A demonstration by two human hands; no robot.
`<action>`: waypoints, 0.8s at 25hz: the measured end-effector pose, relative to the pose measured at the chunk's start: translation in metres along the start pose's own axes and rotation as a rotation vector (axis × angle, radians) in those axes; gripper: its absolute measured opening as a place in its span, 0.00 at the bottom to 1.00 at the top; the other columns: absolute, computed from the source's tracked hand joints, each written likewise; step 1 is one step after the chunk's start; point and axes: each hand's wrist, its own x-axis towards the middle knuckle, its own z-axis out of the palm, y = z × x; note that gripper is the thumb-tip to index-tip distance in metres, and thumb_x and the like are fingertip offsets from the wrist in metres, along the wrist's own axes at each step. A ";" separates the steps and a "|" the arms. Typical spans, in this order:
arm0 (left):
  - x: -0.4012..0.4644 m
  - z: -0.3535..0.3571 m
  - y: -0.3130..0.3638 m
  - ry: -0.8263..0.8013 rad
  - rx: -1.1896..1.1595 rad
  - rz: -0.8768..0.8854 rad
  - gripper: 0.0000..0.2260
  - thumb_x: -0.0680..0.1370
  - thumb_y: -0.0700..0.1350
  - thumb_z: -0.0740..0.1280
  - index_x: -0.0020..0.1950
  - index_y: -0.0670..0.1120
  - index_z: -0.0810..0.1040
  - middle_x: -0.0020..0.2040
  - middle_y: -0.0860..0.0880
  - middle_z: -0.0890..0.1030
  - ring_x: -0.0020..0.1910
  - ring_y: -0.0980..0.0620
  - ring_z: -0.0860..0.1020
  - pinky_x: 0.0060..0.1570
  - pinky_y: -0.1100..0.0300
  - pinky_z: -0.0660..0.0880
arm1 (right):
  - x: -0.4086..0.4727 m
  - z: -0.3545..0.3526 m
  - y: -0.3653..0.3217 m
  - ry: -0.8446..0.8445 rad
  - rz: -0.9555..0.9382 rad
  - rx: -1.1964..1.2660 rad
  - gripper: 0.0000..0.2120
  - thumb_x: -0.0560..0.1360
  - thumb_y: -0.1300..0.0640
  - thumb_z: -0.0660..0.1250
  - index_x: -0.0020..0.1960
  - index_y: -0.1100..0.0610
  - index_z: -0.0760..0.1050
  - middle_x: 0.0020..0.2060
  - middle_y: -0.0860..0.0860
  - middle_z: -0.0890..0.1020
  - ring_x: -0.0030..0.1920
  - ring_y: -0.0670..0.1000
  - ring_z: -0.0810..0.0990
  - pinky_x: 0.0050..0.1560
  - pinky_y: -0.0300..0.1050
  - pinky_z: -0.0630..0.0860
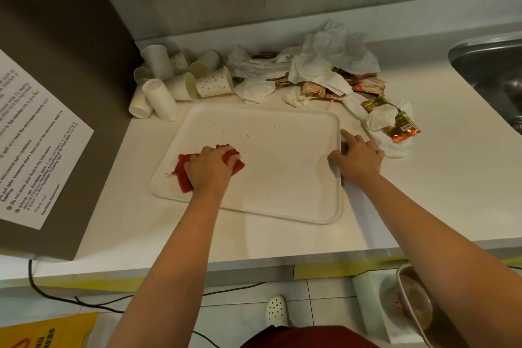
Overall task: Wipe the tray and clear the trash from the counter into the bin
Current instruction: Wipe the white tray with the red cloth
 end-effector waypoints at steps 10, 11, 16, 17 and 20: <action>-0.042 0.001 0.102 -0.108 -0.302 0.437 0.16 0.77 0.54 0.62 0.64 0.53 0.74 0.57 0.44 0.74 0.53 0.42 0.76 0.50 0.52 0.73 | 0.004 0.015 -0.018 0.180 0.116 0.005 0.17 0.79 0.55 0.52 0.65 0.57 0.68 0.59 0.57 0.75 0.61 0.61 0.69 0.61 0.55 0.61; -0.046 0.008 0.111 -0.179 -0.239 0.549 0.16 0.78 0.53 0.61 0.65 0.54 0.73 0.58 0.45 0.73 0.53 0.43 0.76 0.48 0.53 0.73 | 0.006 0.015 -0.019 0.187 0.119 0.004 0.17 0.78 0.55 0.53 0.65 0.57 0.68 0.59 0.57 0.75 0.61 0.61 0.69 0.61 0.55 0.61; -0.022 0.020 0.116 -0.175 -0.107 0.533 0.15 0.79 0.57 0.57 0.65 0.58 0.73 0.56 0.46 0.75 0.51 0.45 0.78 0.41 0.56 0.69 | 0.011 0.015 -0.020 0.189 0.120 -0.006 0.17 0.77 0.56 0.54 0.64 0.56 0.69 0.59 0.57 0.76 0.60 0.61 0.70 0.61 0.54 0.61; -0.012 0.019 0.113 -0.178 -0.093 0.485 0.16 0.79 0.57 0.57 0.66 0.58 0.72 0.57 0.46 0.75 0.52 0.44 0.78 0.42 0.57 0.68 | 0.010 0.015 -0.021 0.190 0.116 -0.013 0.17 0.77 0.56 0.54 0.64 0.56 0.69 0.59 0.57 0.76 0.60 0.61 0.70 0.62 0.55 0.61; 0.027 0.012 0.094 -0.172 -0.066 0.312 0.17 0.79 0.57 0.57 0.67 0.57 0.71 0.58 0.45 0.75 0.53 0.43 0.77 0.44 0.55 0.70 | 0.008 0.016 -0.023 0.212 0.121 -0.014 0.17 0.77 0.55 0.54 0.64 0.56 0.69 0.59 0.57 0.76 0.60 0.61 0.70 0.62 0.55 0.61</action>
